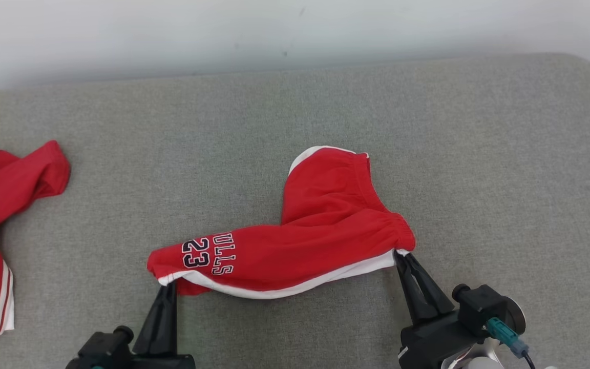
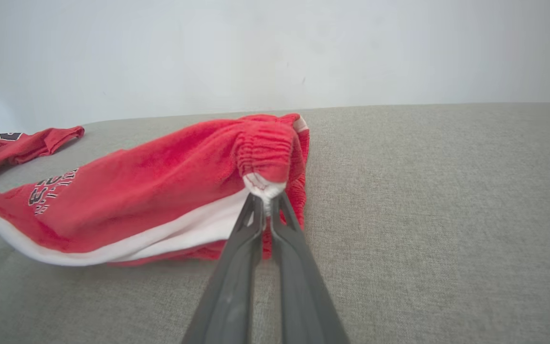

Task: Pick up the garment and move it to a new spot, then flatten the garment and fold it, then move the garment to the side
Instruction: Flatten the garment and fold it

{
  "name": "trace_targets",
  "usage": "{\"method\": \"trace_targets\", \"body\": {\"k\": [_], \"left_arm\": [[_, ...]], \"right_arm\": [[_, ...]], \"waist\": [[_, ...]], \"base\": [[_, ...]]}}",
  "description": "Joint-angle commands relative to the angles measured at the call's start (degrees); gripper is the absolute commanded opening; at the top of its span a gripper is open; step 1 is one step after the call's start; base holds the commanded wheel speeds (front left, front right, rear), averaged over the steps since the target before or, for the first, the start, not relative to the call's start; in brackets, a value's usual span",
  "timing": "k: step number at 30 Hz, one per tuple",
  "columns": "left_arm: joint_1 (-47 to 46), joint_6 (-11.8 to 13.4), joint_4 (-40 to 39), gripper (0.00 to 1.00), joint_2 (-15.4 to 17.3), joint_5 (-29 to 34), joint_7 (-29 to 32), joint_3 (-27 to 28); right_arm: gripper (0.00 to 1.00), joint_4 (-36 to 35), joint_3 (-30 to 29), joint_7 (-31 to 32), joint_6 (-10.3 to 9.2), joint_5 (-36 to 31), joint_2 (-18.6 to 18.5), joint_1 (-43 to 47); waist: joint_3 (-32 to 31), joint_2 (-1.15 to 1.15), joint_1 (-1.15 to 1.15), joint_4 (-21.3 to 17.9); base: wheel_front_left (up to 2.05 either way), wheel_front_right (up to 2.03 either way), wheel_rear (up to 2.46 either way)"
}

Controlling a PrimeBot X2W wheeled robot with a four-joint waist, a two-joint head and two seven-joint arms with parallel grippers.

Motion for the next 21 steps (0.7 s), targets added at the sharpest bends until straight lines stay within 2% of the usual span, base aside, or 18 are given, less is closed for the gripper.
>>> {"method": "trace_targets", "body": {"k": [1, 9, 13, 16, 21], "left_arm": [[0.87, 0.06, -1.57, 0.0, 0.17, 0.81, -0.17, 0.49], [1.82, 0.05, -7.05, 0.0, 0.91, 1.94, -0.17, 1.19], [0.8, 0.05, -10.33, 0.0, 2.31, 2.59, -0.17, 1.84], [-1.16, 0.05, -12.75, 0.0, 4.58, 2.99, -0.17, 2.4], [-8.1, 0.06, -14.94, 0.0, 10.98, 4.05, -0.17, 1.72]], "right_arm": [[0.0, -0.62, -0.15, 0.0, -0.14, 0.47, 0.23, 0.01], [0.0, -2.65, -0.51, 0.0, -0.14, 2.3, 0.56, 0.33], [0.0, -5.1, -0.55, 0.0, -0.14, 3.41, 0.72, -0.07], [0.0, -7.47, -0.05, 0.0, -0.14, 4.45, 0.09, -1.83], [0.0, -8.75, 2.59, 0.0, -0.14, 7.32, -2.58, -7.0]], "waist": [[-1.09, 0.0, 0.0, 0.27], [-4.87, 0.0, 0.0, 0.38], [-7.44, 0.0, 0.0, 0.24], [-8.98, 0.0, 0.0, -0.09], [-9.81, 0.0, 0.0, -0.29]], "base": [[0.0, 0.0, 0.0], [0.0, 0.0, 0.0], [0.0, 0.0, 0.0], [0.0, 0.0, 0.0], [0.0, 0.0, 0.0]]}}
